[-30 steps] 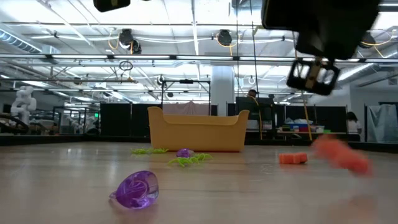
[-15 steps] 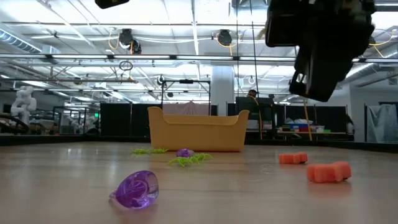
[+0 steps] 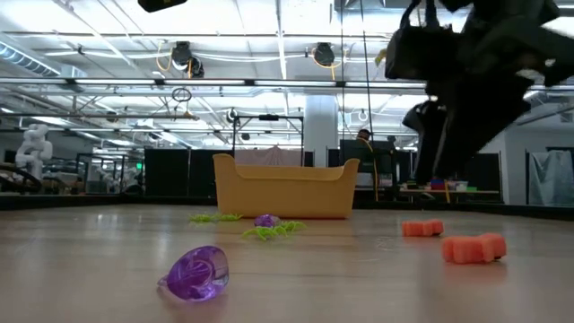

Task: Sort Halloween decoration
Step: Put the orange skeleton toy into the orange bin

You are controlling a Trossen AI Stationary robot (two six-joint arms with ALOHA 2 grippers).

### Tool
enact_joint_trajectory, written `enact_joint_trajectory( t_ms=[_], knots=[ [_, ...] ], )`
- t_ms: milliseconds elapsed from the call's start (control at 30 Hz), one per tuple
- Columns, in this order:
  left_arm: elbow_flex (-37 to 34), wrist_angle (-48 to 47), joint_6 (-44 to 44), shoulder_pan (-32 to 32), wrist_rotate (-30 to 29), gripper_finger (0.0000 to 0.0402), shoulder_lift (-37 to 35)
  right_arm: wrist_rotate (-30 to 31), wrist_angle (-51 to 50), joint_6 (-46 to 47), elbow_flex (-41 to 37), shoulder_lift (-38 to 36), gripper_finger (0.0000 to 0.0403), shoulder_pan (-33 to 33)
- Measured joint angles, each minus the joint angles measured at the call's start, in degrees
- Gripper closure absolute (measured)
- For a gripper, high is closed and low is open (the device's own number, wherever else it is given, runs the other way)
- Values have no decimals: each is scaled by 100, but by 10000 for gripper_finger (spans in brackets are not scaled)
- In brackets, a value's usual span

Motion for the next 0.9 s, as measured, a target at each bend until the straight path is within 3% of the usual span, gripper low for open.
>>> enact_joint_trajectory(
  t_ms=[167,500,700,900],
  knots=[
    [0,2,-117,-64,-15,215,0,-40,62,-45,0,394,215,9],
    [0,2,-168,-155,-50,215,0,-356,441,53,3,938,241,-55],
    [-2,0,-167,-155,-108,215,2,-355,598,259,7,1026,291,-57],
    [-2,0,-166,-155,-199,215,2,-445,627,318,7,1032,381,-48]
  ],
)
